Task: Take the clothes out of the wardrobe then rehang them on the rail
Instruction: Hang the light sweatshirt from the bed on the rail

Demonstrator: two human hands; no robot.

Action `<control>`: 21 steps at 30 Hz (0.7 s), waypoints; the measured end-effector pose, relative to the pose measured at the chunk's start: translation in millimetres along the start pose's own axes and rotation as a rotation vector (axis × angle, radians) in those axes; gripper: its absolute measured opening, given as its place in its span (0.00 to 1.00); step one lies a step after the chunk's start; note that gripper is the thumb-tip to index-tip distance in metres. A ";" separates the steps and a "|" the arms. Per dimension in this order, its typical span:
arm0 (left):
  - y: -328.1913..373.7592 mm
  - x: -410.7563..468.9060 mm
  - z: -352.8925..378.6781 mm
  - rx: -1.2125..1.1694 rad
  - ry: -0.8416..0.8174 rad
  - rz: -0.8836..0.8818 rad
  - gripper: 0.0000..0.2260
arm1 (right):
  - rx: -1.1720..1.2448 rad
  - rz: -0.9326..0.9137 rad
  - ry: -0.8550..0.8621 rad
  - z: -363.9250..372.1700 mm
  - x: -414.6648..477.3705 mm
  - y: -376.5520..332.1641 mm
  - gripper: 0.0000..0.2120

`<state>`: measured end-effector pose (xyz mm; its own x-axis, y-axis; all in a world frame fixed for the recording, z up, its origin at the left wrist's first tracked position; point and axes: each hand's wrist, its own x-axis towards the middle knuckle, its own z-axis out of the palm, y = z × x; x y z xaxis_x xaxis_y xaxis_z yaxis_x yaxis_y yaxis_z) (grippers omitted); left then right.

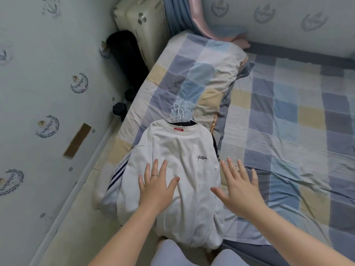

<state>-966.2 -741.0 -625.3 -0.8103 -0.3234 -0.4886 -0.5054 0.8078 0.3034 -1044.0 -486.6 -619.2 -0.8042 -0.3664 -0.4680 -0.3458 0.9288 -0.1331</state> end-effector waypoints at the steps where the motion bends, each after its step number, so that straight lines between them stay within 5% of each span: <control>1: -7.8 19.3 -0.5 -0.021 -0.018 -0.025 0.32 | 0.009 0.027 -0.021 6.4 14.3 -1.9 0.42; 11: -91.5 238.6 65.5 0.110 -0.185 0.018 0.32 | 0.045 0.127 -0.115 104.4 196.4 -17.6 0.40; 21: -122.5 421.9 94.9 0.264 0.144 0.195 0.30 | 0.002 0.110 0.025 162.3 401.6 -18.3 0.40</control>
<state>-1218.1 -929.6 -946.3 -0.9270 -0.2017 -0.3163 -0.2584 0.9545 0.1486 -1282.2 -641.9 -946.5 -0.8489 -0.2633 -0.4583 -0.2535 0.9637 -0.0842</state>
